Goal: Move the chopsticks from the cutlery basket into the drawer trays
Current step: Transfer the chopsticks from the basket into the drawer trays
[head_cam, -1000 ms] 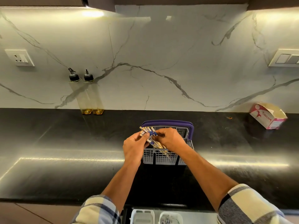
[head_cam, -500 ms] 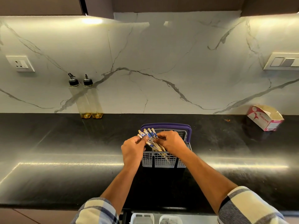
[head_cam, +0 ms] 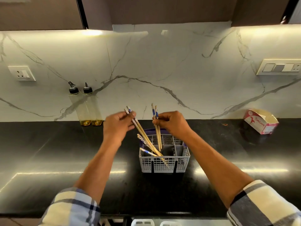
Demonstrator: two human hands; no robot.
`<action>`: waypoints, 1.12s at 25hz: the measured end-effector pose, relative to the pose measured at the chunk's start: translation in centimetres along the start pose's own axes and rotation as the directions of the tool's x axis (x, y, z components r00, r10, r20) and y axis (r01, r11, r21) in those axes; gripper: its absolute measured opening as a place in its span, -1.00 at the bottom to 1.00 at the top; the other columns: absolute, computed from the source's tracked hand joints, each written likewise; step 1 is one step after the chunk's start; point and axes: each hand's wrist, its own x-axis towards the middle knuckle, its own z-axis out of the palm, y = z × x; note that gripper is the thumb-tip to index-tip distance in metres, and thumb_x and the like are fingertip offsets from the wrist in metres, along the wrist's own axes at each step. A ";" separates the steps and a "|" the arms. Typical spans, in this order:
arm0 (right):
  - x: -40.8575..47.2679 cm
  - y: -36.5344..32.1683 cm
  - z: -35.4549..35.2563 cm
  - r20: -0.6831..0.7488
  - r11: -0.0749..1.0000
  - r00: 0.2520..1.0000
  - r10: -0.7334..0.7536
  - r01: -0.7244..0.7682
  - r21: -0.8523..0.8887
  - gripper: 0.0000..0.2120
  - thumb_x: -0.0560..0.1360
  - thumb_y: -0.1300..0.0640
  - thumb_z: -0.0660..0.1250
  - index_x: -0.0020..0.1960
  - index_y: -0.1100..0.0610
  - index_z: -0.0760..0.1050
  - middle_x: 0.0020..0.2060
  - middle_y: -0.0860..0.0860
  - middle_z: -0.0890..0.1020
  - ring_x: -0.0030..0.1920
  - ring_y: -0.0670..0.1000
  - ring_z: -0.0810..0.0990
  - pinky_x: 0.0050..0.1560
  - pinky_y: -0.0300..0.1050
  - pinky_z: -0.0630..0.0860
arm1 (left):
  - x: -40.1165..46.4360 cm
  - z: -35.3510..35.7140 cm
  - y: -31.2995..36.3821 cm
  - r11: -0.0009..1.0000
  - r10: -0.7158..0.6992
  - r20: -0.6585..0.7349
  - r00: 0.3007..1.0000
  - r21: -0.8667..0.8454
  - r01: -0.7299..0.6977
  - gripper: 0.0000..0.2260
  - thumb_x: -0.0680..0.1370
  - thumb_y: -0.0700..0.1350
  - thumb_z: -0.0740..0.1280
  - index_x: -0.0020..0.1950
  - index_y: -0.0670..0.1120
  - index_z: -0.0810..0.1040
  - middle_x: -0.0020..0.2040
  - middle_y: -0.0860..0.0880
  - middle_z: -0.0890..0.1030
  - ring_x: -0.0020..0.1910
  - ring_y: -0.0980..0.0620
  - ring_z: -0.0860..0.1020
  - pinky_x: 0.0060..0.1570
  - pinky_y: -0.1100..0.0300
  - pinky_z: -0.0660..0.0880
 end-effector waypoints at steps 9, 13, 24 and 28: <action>-3.1 -8.3 -5.4 -0.032 0.947 0.995 -0.097 0.102 0.303 -0.90 0.48 0.28 0.43 0.00 0.27 0.64 -0.12 0.23 0.71 -0.09 0.19 0.73 0.00 0.01 0.67 | -2.0 -4.4 13.8 0.960 0.279 0.090 0.956 -0.055 -0.275 -0.95 0.55 -0.13 0.40 -0.08 -0.04 0.66 -0.22 0.01 0.74 -0.15 0.02 0.73 -0.12 0.15 0.67; -7.5 -8.8 -4.4 0.026 0.923 1.000 -0.010 -0.001 0.385 -0.85 0.47 0.26 0.45 0.01 0.30 0.64 -0.13 0.23 0.72 -0.11 0.18 0.73 -0.08 -0.10 0.68 | -6.1 -7.6 13.4 0.987 0.151 0.293 0.944 0.004 -0.159 -0.81 0.39 0.00 0.47 -0.07 -0.06 0.68 -0.15 -0.07 0.75 -0.12 -0.07 0.73 -0.17 0.16 0.66; -22.2 7.5 13.0 0.250 0.733 0.798 0.549 -0.603 0.314 -0.89 0.47 0.19 0.47 -0.06 0.23 0.65 -0.20 0.14 0.73 -0.19 0.07 0.74 -0.04 0.01 0.68 | -15.2 -8.4 -15.8 0.799 -0.579 0.383 0.719 0.442 0.408 -0.92 0.52 -0.29 0.40 -0.01 -0.19 0.67 -0.07 -0.27 0.71 -0.18 -0.08 0.72 -0.17 0.15 0.67; -24.6 11.3 17.2 0.257 0.705 0.718 0.647 -0.691 0.158 -0.91 0.48 0.16 0.46 -0.07 0.18 0.66 -0.21 0.06 0.73 -0.20 -0.03 0.74 -0.02 0.00 0.68 | -15.8 -8.2 -21.8 0.750 -0.636 0.449 0.628 0.552 0.366 -0.92 0.52 -0.23 0.43 0.00 -0.17 0.67 -0.08 -0.21 0.72 -0.09 -0.09 0.72 0.01 0.01 0.66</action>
